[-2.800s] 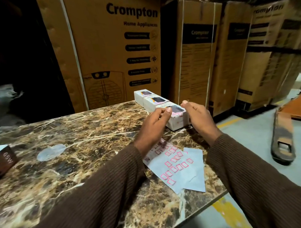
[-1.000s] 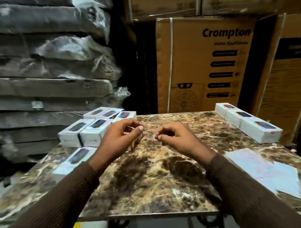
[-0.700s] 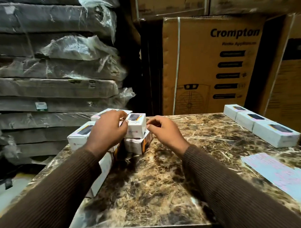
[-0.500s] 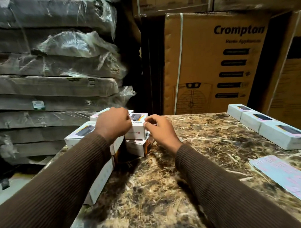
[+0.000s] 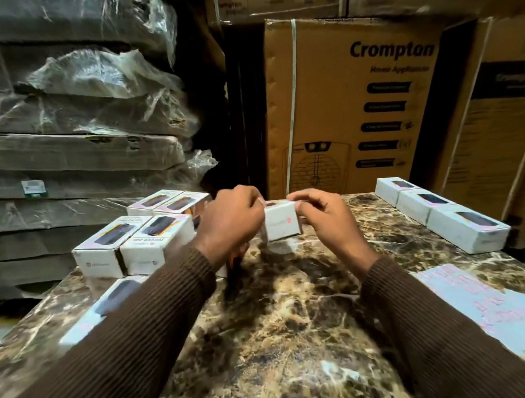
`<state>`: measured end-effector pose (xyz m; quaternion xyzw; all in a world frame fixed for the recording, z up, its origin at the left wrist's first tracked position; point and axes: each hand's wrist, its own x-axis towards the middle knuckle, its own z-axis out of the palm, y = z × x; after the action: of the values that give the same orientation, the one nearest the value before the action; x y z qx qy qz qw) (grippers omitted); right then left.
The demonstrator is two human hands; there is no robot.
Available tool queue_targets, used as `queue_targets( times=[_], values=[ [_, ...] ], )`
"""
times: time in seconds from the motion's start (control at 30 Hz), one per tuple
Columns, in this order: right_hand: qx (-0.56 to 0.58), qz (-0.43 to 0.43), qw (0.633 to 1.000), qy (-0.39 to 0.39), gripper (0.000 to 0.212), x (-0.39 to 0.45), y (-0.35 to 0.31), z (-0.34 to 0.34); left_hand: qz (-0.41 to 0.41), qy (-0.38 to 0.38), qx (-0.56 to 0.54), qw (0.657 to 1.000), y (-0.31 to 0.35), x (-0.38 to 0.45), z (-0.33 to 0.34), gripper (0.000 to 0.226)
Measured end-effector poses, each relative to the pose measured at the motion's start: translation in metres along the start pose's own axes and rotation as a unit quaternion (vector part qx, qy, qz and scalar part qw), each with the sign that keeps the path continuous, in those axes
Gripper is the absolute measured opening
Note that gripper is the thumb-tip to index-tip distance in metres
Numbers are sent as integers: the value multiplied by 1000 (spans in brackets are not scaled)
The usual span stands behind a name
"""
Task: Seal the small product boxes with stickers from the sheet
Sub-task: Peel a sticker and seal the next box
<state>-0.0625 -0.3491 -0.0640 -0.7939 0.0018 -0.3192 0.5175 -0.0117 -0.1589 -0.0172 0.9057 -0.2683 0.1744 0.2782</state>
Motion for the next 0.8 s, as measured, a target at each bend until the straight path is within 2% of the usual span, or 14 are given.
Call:
queue_targets(
  times=[0.1, 0.23, 0.37, 0.47, 0.57, 0.63, 0.73, 0.8],
  values=[
    [-29, 29, 999, -11, 22, -6, 23, -36, 36, -42, -11, 998, 27, -14, 40, 22],
    [-118, 28, 989, -90, 31, -19, 58, -56, 51, -63, 4, 997, 51, -27, 73, 26],
    [-56, 49, 993, -92, 20, -23, 68, -68, 39, -26, 10, 999, 45, -13, 73, 26],
    [-152, -29, 984, -86, 6, -29, 57, -67, 65, -81, -62, 993, 31, 19, 75, 31],
    [-194, -145, 964, -113, 11, -40, 45, -58, 89, -189, -99, 973, 23, 48, 83, 43],
    [-233, -195, 939, -163, 21, -45, 42, -51, 87, -240, -88, 963, 15, 62, 93, 37],
    [-295, -209, 910, -205, 38, -46, 42, -45, 73, -238, -102, 963, 2, 72, 107, 25],
    [-309, -184, 915, -185, 37, -44, 41, -47, 66, -214, -97, 970, -4, 70, 111, 21]
  ],
)
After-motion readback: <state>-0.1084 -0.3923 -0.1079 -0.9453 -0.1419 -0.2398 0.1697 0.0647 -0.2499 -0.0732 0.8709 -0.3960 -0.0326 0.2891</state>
